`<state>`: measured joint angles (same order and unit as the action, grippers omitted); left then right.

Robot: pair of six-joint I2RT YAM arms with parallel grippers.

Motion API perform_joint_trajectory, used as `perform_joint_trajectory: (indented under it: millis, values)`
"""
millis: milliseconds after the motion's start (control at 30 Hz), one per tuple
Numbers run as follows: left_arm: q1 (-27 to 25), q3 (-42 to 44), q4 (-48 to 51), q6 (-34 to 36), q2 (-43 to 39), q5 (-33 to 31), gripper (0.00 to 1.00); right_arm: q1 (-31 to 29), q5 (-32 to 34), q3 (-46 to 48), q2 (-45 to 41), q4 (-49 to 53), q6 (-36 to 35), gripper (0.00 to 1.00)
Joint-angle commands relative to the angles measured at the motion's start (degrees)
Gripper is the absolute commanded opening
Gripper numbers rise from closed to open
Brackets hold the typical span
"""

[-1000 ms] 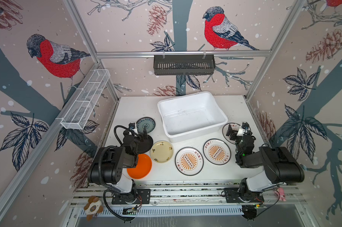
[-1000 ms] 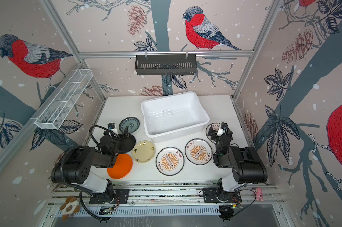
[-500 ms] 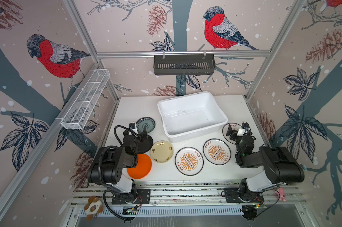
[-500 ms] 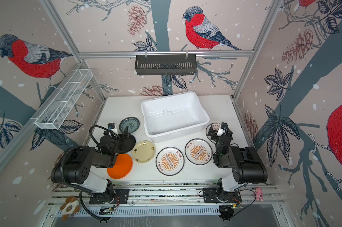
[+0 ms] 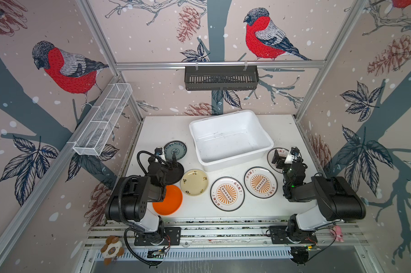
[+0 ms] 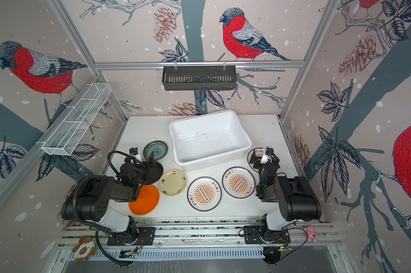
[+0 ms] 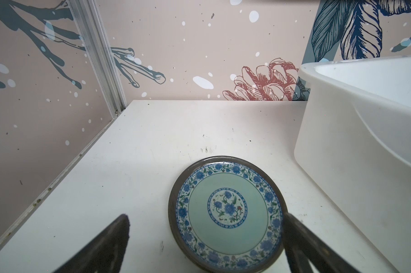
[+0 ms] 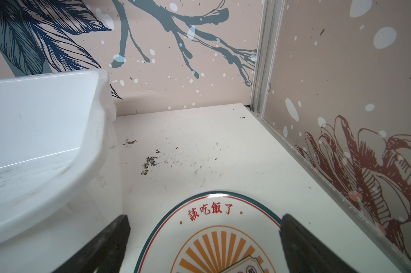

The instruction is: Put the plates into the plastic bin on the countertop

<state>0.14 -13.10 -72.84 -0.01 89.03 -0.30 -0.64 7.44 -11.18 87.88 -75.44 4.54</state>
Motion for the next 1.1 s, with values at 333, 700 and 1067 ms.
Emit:
perform_joint_trajectory:
  millis: [333, 700, 1067]
  values:
    - [0.03, 0.01, -2.41, 0.00, 0.00, -0.42, 0.98, -0.06, 0.65, -0.16, 0.08, -0.69, -0.40, 0.99]
    - [-0.19, 0.39, 2.29, -0.34, -6.13, -3.46, 0.98, 0.46, 8.97, -4.03, -7.71, 12.65, 3.32, 0.99]
    - [-0.14, -6.92, 23.73, 4.38, -13.18, -4.63, 0.98, 1.63, 10.84, -27.77, -15.82, 70.60, 28.10, 0.99]
